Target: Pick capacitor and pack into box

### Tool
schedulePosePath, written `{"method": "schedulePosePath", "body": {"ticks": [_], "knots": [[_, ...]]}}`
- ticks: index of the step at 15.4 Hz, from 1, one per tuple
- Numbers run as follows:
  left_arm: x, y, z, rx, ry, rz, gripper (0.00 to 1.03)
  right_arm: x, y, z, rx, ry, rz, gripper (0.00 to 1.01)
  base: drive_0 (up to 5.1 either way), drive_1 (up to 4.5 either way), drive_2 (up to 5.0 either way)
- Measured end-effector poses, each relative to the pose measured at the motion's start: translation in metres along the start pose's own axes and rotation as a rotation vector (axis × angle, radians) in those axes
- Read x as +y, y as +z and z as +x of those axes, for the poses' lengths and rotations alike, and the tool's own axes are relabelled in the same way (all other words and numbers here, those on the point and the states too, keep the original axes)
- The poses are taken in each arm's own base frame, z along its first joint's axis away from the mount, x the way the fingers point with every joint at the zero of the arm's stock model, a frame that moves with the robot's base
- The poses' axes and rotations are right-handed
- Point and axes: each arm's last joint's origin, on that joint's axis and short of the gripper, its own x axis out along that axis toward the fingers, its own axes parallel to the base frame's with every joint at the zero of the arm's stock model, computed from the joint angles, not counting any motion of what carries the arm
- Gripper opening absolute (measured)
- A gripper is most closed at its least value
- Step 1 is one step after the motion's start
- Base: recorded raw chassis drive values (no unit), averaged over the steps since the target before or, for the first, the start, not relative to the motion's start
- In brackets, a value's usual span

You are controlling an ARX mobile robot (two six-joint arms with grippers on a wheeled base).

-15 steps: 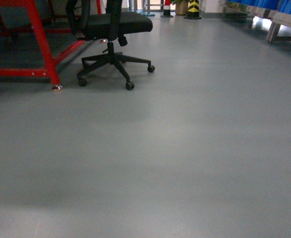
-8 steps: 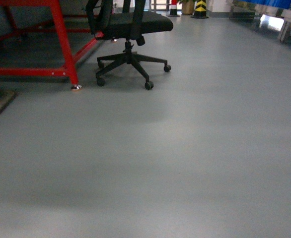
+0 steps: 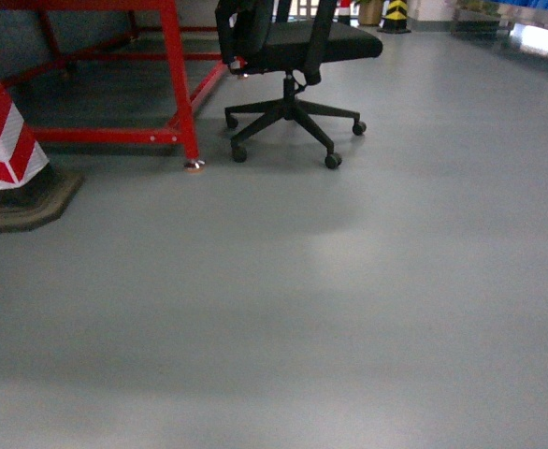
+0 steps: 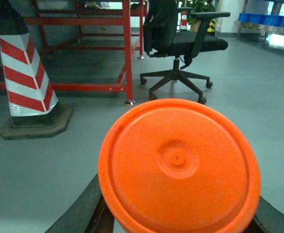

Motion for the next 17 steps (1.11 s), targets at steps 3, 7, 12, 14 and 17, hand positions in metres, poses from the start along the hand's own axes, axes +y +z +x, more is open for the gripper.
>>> {"method": "schedulePosePath", "body": {"ticks": [3, 7, 12, 14, 17], "knots": [[0.0, -0.0001, 0.0, 0.001, 0.0, 0.0, 0.44, 0.0, 0.0, 0.0, 0.0, 0.0, 0.0, 0.98, -4.9, 2.51, 2.5], [0.0, 0.0001, 0.0, -0.001, 0.001, 0.0, 0.44, 0.0, 0.0001, 0.0, -0.001, 0.0, 0.0, 0.98, -5.0, 2.41, 2.4], [0.0, -0.0001, 0.0, 0.001, -0.001, 0.0, 0.44, 0.0, 0.0001, 0.0, -0.002, 0.0, 0.0, 0.98, -5.0, 2.43, 2.4], [0.0, 0.0001, 0.0, -0.002, 0.0, 0.0, 0.44, 0.0, 0.0001, 0.0, -0.001, 0.0, 0.0, 0.98, -5.0, 2.43, 2.4], [0.0, 0.0002, 0.0, -0.002, 0.0, 0.0, 0.44, 0.0, 0.0006, 0.0, -0.006, 0.0, 0.0, 0.98, -5.0, 2.43, 2.4]]}}
